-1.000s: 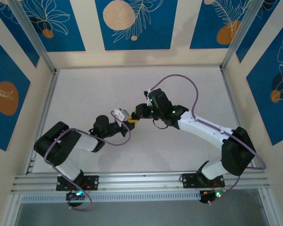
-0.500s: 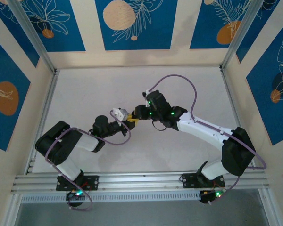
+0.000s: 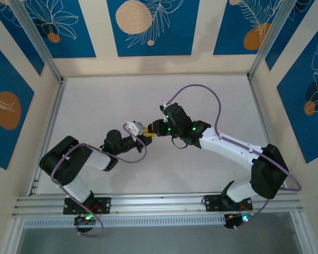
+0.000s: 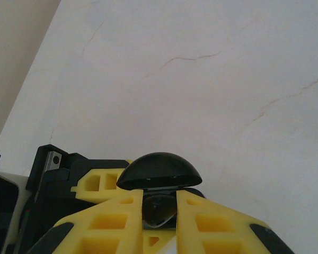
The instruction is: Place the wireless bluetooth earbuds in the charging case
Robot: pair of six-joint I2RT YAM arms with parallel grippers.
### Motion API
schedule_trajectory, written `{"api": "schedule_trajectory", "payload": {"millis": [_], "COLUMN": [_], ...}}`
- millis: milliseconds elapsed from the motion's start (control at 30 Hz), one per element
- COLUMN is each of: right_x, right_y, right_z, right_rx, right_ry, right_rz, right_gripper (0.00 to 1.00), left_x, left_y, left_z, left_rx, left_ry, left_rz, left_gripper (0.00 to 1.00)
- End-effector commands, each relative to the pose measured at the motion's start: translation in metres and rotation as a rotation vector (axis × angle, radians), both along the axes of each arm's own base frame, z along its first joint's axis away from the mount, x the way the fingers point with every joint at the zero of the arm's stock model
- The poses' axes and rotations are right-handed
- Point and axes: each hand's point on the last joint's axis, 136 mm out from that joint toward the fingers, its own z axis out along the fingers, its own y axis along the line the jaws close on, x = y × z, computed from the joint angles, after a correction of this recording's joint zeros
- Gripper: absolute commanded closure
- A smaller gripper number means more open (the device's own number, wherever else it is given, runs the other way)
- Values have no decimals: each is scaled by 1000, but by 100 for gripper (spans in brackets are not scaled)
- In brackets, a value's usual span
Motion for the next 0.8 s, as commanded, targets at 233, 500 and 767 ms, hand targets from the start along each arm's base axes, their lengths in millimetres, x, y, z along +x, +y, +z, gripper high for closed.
{"api": "schedule_trajectory", "payload": {"millis": [233, 500, 767], "right_x": [-7, -8, -13], "right_y": [0, 0, 6], "right_z": [-11, -22, -21], "right_rx": [-46, -80, -77], "right_ry": [4, 12, 14], "right_rz": [23, 22, 59], "right_gripper": [82, 82, 75], "left_x": [-5, -5, -6], "left_y": [-3, -3, -2], "left_z": [23, 28, 31], "left_rx": [-51, -59, -60], "left_ry": [-62, -72, -78], "left_rz": [-17, -18, -16], "left_gripper": [80, 80, 80]}}
